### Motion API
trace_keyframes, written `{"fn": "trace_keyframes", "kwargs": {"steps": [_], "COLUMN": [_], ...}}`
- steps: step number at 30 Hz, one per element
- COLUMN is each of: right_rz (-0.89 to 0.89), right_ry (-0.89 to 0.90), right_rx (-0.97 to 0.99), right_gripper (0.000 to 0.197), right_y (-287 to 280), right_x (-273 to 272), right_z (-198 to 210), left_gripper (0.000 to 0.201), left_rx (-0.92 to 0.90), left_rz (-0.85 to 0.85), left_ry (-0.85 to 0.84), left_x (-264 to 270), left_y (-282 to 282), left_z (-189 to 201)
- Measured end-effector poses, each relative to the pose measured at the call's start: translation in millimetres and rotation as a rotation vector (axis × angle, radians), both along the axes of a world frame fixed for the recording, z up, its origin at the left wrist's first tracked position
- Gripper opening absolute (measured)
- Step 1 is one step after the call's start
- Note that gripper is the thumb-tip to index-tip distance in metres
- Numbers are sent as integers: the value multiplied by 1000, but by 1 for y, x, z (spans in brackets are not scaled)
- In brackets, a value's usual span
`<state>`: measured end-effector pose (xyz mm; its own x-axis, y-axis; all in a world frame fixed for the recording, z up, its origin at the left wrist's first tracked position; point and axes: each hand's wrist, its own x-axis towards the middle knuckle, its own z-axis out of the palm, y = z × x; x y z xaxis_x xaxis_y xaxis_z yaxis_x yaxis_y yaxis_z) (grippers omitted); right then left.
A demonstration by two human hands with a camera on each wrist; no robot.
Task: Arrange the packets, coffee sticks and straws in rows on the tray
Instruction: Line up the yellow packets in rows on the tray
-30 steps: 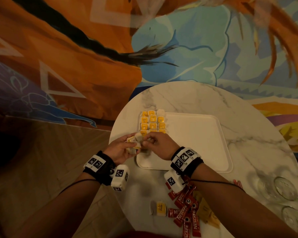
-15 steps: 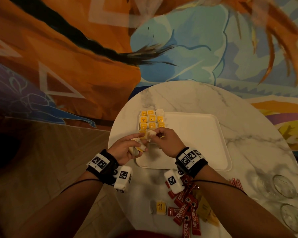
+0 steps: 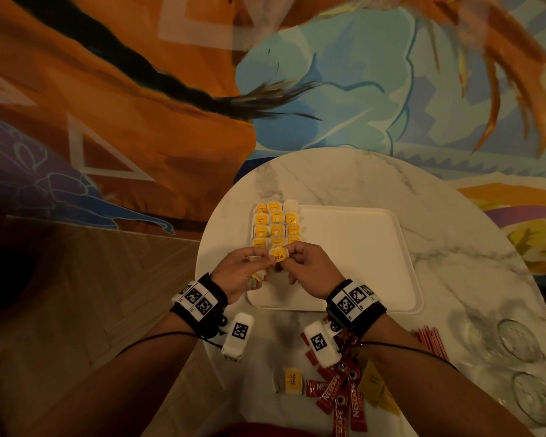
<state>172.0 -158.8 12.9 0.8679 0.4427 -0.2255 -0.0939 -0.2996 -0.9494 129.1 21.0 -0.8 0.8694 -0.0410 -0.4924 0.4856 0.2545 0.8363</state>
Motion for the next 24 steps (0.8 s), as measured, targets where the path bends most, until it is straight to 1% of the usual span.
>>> {"fn": "trace_keyframes", "kwargs": {"steps": [3,6,8,10,13,15,18,20,22,24], "right_rz": [27,2,-19,-12,-37,-65,-53,-29,-1,23], "right_ry": [-12,-22,-84,-164,-173,-176,-201,-189,-183,-141], "right_rx": [12,41,2,-70,-87,-111,-234,-294,-328,-299], "right_gripper": [11,17,14,11,12,10,11,12,11,9], "right_y": [-2,-3,-4,-6,-8,-10,-15,-16,-15,-13], "right_x": [-2,-2,1,5,11,17,23,23,21,18], "right_z": [3,5,2,-4,-7,-9,-14,-16,-18,-19], "left_gripper": [7,3,1,1,5,7,10,12,10,8], "left_rx": [64,107,124,131,86,58,32,11,19,57], "left_rz": [17,2,-9,-17,10,40,59,73,75,34], "left_ry": [-2,-8,-15,-19,-9,0,32,54,62,58], "left_x": [3,6,7,7,8,9,8,7,6,5], "left_y": [-1,0,1,1,1,3,9,13,16,17], "left_z": [1,2,3,3,7,9,9,7,5,2]}}
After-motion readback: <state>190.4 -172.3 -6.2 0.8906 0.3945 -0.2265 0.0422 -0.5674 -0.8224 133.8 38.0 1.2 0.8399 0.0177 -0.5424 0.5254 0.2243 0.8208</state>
